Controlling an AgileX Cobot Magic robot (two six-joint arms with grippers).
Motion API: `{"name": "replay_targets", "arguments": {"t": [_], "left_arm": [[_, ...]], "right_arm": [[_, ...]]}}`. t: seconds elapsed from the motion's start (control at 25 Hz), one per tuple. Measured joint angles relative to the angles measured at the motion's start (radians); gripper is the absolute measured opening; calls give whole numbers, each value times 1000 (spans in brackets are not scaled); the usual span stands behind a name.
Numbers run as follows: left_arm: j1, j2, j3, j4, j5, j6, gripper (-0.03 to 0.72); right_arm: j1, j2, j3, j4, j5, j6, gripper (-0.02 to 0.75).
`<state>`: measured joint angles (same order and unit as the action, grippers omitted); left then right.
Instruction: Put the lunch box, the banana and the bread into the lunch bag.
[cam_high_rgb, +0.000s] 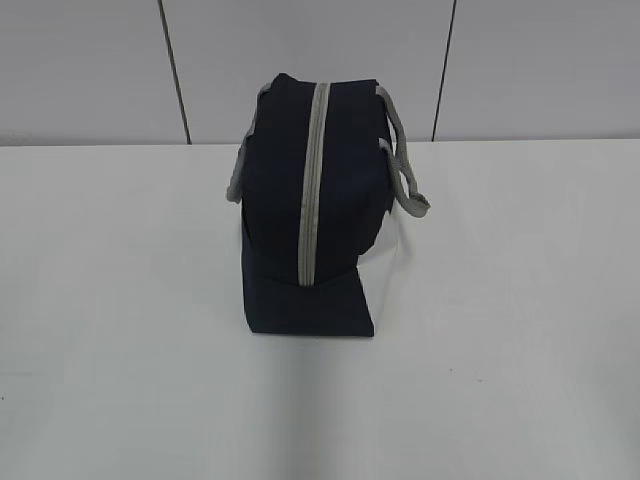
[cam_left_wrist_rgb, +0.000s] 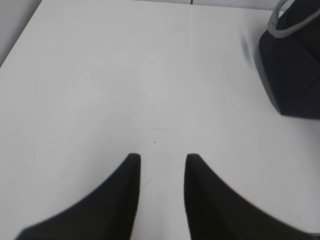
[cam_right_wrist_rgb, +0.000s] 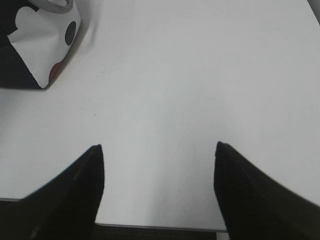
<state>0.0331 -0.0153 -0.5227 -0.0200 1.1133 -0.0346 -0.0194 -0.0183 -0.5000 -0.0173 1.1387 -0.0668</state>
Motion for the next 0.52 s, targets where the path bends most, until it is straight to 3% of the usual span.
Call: {"name": "replay_targets", "arguments": {"t": [0.52], "left_arm": [[0, 0, 1, 0, 0, 0, 235]], "right_arm": [[0, 0, 0, 0, 0, 0, 510]]}}
